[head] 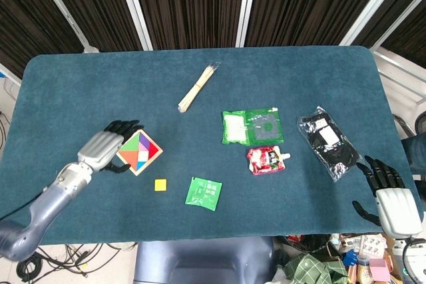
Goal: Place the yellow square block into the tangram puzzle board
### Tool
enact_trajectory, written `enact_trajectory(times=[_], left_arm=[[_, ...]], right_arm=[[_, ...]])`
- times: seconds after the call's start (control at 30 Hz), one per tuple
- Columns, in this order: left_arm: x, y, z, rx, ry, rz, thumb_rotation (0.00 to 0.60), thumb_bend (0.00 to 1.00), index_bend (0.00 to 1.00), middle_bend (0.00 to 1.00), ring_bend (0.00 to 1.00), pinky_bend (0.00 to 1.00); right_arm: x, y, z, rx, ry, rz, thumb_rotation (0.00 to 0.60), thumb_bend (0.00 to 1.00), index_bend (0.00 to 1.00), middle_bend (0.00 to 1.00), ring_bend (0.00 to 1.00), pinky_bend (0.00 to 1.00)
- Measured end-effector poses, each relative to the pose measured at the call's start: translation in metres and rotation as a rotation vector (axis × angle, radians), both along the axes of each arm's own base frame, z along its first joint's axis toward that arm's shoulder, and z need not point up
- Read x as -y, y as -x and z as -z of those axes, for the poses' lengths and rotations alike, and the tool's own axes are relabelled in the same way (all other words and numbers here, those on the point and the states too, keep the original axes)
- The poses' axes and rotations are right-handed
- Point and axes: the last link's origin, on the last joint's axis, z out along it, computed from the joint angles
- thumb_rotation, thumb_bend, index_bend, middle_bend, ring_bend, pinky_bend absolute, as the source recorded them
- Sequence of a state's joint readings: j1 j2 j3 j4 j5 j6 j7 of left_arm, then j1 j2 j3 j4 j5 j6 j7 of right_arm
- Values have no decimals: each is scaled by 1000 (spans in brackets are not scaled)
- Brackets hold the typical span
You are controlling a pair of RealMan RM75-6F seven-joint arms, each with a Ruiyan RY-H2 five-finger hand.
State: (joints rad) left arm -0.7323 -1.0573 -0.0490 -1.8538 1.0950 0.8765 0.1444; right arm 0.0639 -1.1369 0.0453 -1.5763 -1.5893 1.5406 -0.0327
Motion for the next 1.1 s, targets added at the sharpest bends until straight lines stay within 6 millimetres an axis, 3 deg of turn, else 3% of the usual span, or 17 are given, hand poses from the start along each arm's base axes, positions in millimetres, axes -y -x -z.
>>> enact_trajectory(times=[0.27, 0.5, 0.73, 1.1], left_arm=[[37, 13, 2, -115, -102, -32, 600, 262, 190, 0, 0, 0], [58, 18, 33, -98, -108, -144, 600, 262, 228, 0, 0, 0], [59, 17, 55, -89, -66, -226, 600, 264, 272, 0, 0, 0], [45, -1, 81, -51, 10, -292, 600, 315, 340, 0, 0, 0]], right_arm=[[-1, -1, 0, -2, -3, 0, 600, 156, 147, 40, 72, 128], [-1, 0, 0, 1, -8, 3, 600, 156, 147, 40, 72, 128], [0, 1, 0, 0, -7, 6, 600, 156, 147, 40, 72, 129], [0, 1, 0, -1, -7, 9, 600, 156, 147, 40, 72, 128]])
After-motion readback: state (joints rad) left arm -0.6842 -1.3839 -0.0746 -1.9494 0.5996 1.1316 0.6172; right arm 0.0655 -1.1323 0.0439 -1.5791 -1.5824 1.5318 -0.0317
